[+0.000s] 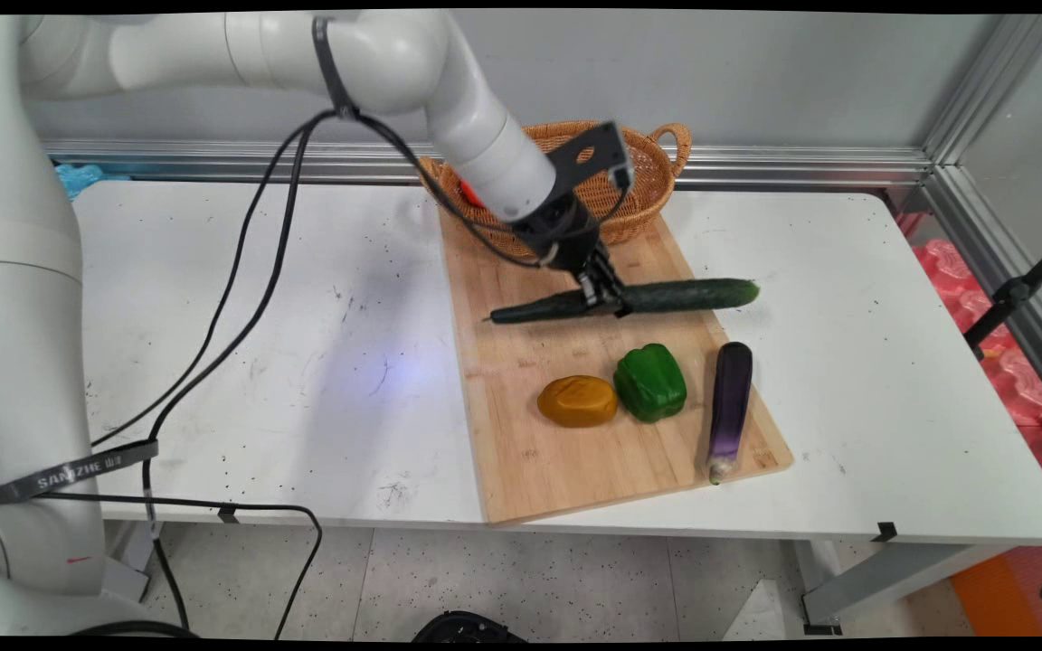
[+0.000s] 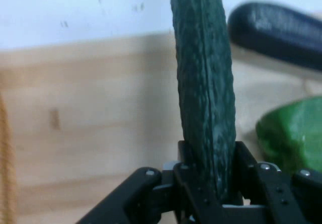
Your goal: Place the picked object in the vegetable basket
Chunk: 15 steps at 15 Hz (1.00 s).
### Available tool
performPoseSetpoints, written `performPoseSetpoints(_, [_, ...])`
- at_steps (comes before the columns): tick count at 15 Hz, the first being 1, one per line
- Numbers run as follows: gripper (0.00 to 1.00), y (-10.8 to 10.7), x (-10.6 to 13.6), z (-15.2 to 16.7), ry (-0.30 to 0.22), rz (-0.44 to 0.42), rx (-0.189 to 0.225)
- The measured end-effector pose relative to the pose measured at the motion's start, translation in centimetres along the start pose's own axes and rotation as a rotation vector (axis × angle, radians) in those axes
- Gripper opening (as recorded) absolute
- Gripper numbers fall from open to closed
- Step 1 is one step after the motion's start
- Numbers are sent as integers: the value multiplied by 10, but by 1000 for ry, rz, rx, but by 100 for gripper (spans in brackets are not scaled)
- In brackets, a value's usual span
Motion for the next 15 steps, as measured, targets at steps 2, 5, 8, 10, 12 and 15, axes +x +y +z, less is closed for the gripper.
performPoseSetpoints(2, [0, -8, 14, -11, 15, 12, 9])
performPoseSetpoints(5, [0, -26, 33, -27, 33, 29, 43])
performPoseSetpoints(8, [0, -51, 46, -38, 46, 48, 95])
performPoseSetpoints(10, [0, -67, 52, -43, 53, 58, 126])
performPoseSetpoints(12, [0, -85, 56, -45, 59, 69, 162])
performPoseSetpoints(15, [0, -111, 59, -47, 66, 85, 211])
